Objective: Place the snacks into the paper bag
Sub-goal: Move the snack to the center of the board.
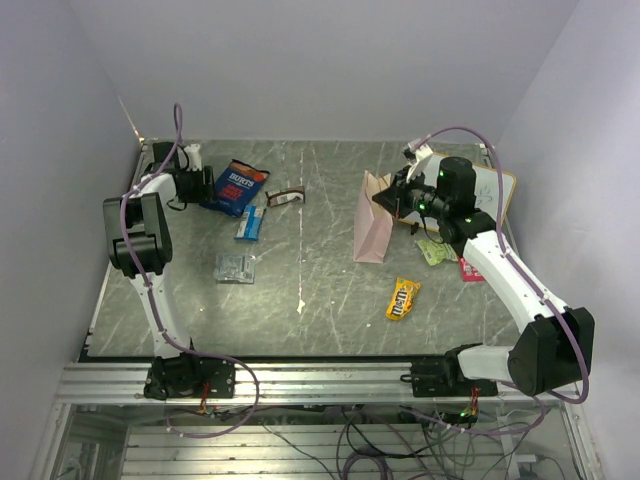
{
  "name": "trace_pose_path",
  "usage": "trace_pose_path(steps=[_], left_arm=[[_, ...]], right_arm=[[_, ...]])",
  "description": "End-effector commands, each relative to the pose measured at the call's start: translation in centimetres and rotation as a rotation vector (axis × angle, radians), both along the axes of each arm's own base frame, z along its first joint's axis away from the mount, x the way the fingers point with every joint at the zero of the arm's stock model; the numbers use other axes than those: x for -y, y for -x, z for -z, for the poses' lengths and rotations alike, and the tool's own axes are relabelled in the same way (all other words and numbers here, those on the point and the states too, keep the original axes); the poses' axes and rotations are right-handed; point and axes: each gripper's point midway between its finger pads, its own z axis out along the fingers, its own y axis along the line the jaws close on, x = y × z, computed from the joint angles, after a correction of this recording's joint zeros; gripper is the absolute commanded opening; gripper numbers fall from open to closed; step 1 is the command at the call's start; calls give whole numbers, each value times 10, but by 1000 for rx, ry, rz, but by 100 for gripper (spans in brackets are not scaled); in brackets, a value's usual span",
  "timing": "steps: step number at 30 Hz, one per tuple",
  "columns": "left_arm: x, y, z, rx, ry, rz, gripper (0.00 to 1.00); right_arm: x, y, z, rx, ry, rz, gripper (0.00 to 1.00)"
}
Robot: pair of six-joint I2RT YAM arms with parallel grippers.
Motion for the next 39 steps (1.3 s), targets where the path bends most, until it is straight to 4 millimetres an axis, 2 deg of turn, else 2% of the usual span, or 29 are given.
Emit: trace_pose_path(steps=[1,6,15,21,24,28,33,34,39], left_arm=[[7,7,8,-19,52,10,66],[12,15,14,-34,75,26,49],[23,17,-7,-10,119,74,8],[21,16,-42,58,77,116,7],[18,25,-63,72,31,143,7],[9,55,-71,12,-57,179,7],[-4,119,-48,-124,-168,191,7],[-6,130,-49,-128,-184,186,7],[3,179,-38,-181,-167,190,7]], right_arm=[[-3,6,-3,16,-9,-42,0],[-2,3,2,8,0,-38,0],[-2,1,9,-4,14,-40,0],[-1,-2,12,-7,26,-35,0],[-1,-2,12,-4,31,-35,0],[0,-2,12,2,34,-34,0],[2,1,11,10,30,-35,0],[2,2,10,12,28,-37,0],[-1,4,5,26,11,-51,0]])
